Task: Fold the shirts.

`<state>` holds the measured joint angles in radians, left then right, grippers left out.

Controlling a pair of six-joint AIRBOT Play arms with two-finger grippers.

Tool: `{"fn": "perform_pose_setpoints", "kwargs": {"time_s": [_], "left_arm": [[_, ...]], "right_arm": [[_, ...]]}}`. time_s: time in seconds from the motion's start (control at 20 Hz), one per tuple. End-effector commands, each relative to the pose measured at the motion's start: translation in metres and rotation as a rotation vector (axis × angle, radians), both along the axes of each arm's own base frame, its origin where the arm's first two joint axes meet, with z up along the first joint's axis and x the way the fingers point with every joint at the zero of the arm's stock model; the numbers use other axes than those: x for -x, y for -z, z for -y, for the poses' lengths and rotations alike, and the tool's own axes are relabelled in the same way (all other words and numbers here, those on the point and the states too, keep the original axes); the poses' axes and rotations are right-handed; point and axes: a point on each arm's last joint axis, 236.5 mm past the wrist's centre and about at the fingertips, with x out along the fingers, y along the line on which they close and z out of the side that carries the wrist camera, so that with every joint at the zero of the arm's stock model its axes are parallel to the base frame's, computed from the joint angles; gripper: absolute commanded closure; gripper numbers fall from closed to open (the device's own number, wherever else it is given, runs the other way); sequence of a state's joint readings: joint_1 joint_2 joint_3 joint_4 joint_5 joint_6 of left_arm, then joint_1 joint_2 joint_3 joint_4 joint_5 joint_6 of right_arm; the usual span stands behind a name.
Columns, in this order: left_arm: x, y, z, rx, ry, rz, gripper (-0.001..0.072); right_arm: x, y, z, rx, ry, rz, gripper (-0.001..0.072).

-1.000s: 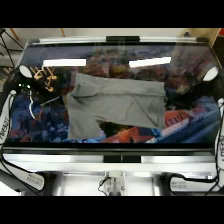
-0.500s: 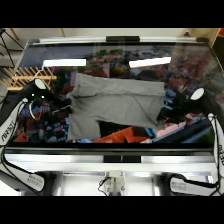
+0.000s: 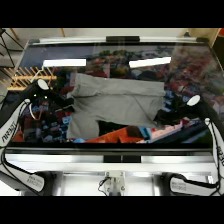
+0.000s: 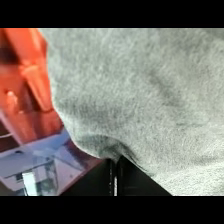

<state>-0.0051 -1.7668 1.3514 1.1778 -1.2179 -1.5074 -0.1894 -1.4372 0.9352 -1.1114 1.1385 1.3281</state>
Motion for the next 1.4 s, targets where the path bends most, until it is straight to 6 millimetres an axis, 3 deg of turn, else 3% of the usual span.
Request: {"fn": "perform_pose_setpoints", "kwargs": {"time_s": [0.0, 0.15, 0.3, 0.45, 0.65, 0.7, 0.75, 0.9, 0.95, 1.0, 1.1, 1.25, 1.35], "left_arm": [[0.002, -0.01, 0.0, 0.003, 0.039, 0.017, 0.0675], [0.003, -0.016, -0.003, -0.011, 0.056, 0.027, 0.0675], [0.003, -0.017, -0.003, -0.011, 0.056, 0.029, 0.0675], [0.003, -0.017, -0.003, -0.01, 0.055, 0.029, 0.0675], [0.006, -0.017, -0.003, -0.009, 0.057, 0.017, 0.0675], [0.006, -0.017, -0.003, -0.008, 0.057, 0.016, 0.0675], [0.006, -0.017, -0.003, -0.008, 0.057, 0.017, 0.0675], [0.006, -0.017, -0.003, -0.009, 0.056, 0.017, 0.0675], [0.006, -0.017, -0.003, -0.009, 0.056, 0.017, 0.0675], [0.006, -0.017, -0.003, -0.009, 0.056, 0.017, 0.0675], [0.007, -0.017, -0.002, -0.008, 0.058, 0.013, 0.0675], [0.004, -0.029, -0.003, -0.006, 0.088, 0.035, 0.0676], [-0.017, -0.066, -0.004, -0.007, 0.103, 0.135, 0.0676]], "right_arm": [[0.004, -0.005, 0.007, 0.026, -0.062, -0.002, 0.0167], [0.011, -0.034, 0.034, 0.106, -0.139, 0.005, 0.0166], [0.041, -0.035, 0.062, 0.16, -0.143, -0.081, 0.0167], [0.054, -0.01, 0.047, 0.111, -0.11, -0.095, 0.0167], [0.037, 0.011, 0.034, 0.055, -0.005, -0.046, 0.017], [0.034, 0.015, 0.03, 0.036, 0.011, -0.046, 0.0189], [0.032, 0.017, 0.026, 0.017, 0.025, -0.049, 0.0285], [0.026, 0.027, 0.017, -0.031, 0.064, -0.061, 0.0291], [0.026, 0.029, 0.015, -0.043, 0.072, -0.07, 0.0346], [0.027, 0.032, 0.015, -0.047, 0.077, -0.081, 0.0508], [0.028, 0.032, 0.014, -0.049, 0.079, -0.085, 0.066], [0.022, 0.017, 0.014, -0.049, 0.05, -0.037, 0.066], [0.001, -0.023, 0.014, -0.047, 0.036, 0.087, 0.066]]}}
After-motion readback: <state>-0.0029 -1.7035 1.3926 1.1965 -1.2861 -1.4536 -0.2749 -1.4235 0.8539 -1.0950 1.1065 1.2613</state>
